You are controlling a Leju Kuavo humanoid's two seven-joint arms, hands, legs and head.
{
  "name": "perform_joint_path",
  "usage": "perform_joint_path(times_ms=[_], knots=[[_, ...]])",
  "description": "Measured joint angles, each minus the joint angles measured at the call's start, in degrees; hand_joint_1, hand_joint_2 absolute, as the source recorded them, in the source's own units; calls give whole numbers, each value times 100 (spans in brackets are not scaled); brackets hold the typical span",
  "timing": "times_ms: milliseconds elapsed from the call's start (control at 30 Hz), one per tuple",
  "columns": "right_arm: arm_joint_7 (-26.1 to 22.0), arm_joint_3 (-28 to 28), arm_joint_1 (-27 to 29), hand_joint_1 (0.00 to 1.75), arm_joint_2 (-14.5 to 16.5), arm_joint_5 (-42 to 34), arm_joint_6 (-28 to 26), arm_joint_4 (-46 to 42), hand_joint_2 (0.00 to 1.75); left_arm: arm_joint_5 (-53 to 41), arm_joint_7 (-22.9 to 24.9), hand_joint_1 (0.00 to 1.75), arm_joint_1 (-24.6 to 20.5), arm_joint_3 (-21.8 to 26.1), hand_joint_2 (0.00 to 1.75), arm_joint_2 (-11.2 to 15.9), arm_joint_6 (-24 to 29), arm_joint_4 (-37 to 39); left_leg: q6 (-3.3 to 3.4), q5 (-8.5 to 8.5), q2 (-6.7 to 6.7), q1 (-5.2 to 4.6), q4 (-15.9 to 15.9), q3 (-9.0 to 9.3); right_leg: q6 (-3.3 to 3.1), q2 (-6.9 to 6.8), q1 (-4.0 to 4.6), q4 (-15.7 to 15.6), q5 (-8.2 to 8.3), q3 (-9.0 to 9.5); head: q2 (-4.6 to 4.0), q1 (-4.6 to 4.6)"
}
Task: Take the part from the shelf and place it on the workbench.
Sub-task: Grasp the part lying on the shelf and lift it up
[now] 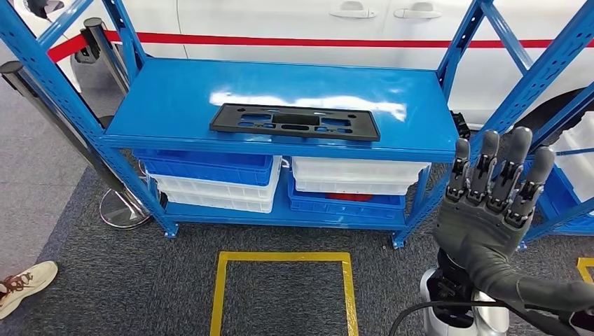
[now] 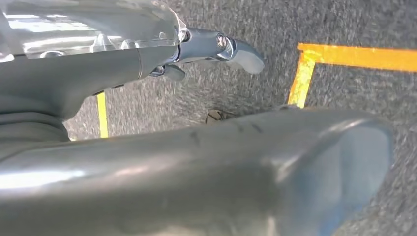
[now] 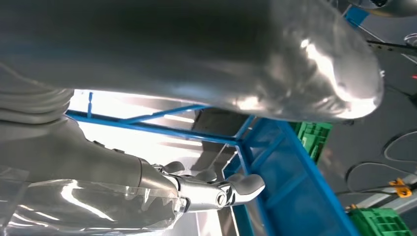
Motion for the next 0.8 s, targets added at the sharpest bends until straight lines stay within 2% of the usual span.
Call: perform_joint_path(times_ms=[33,67,133,167,233,300,367,433,467,500,533,600,633,667,700,733,800], knots=[[0,25,15,0,-21,2,-20,5,0,-8,-16,0,0,1,0,-1,-2,1,1,-6,-15,-11,5,8,-30,4,10,-203,191,68,0,1],[0,53,24,0,-44,15,-45,15,0,-10,-31,0,-5,1,0,-4,-3,1,-1,-14,-32,-21,10,18,-78,15,29,-571,437,220,0,1],[0,115,33,0,-88,87,-115,44,0,-6,-53,0,-16,1,0,-26,-8,1,-21,-29,-57,-39,23,18,-187,37,79,-1263,741,510,0,-3],[0,146,39,0,-112,146,-167,68,0,-2,-62,0,-18,2,0,-37,-10,1,-42,-30,-63,-38,27,5,-224,45,101,-1456,793,582,0,-5],[1,228,48,0,-165,338,-388,151,0,20,-70,0,-16,3,0,-45,-12,1,-101,-22,-68,-24,16,-13,-248,44,121,-1570,796,606,0,-3],[2,337,45,0,-221,555,-708,274,0,46,-78,0,-13,3,0,-45,-14,1,-165,-69,-55,-19,66,-24,-258,26,78,-1671,842,660,0,-7],[4,452,25,0,-263,663,-970,410,0,57,-86,0,-17,3,0,-45,-16,1,-245,-316,-30,8,480,-208,-263,-9,24,-1762,879,722,0,-20],[4,555,6,0,-301,650,-1137,533,0,59,-92,0,-17,2,0,-48,-17,1,-334,-648,-9,80,1222,-582,-264,-37,7,-1772,875,735,0,-28],[3,594,3,0,-321,622,-1193,583,0,56,-93,0,-14,2,0,-48,-17,1,-375,-719,4,121,1497,-729,-254,-49,-9,-1768,867,737,0,-27],[3,629,1,0,-343,594,-1230,627,0,54,-94,0,-9,1,0,-47,-17,1,-419,-683,19,162,1583,-785,-234,-56,-32,-1759,854,741,0,-27],[2,657,-3,0,-363,571,-1255,661,0,51,-95,0,-4,1,0,-45,-17,1,-465,-535,34,204,1431,-722,-203,-59,-63,-1741,836,748,0,-28],[3,702,-9,0,-402,526,-1282,704,0,43,-94,0,0,1,0,-44,-17,1,-573,-165,60,277,711,-380,-100,-57,-121,-1666,772,753,0,-32],[8,721,-12,0,-421,501,-1292,714,0,39,-93,0,-2,1,0,-50,-17,1,-589,-60,53,294,406,-237,-42,-54,-128,-1611,736,741,0,-39],[18,739,-14,0,-438,474,-1297,719,0,36,-92,0,-6,1,0,-55,-17,1,-570,-29,44,299,239,-163,11,-51,-122,-1571,713,726,0,-41],[36,759,-14,0,-455,451,-1301,723,0,32,-91,0,-9,1,0,-58,-17,2,-523,-61,28,288,205,-154,50,-47,-112,-1553,703,714,0,-44],[53,780,-14,0,-472,434,-1301,729,0,25,-89,0,-8,0,0,-59,-16,3,-446,-57,17,279,213,-166,75,-44,-112,-1552,706,712,0,-43],[79,812,-13,0,-507,412,-1304,743,0,7,-86,0,-6,0,0,-54,-15,6,-335,-58,16,263,226,-176,107,-40,-136,-1532,670,709,0,-36]])
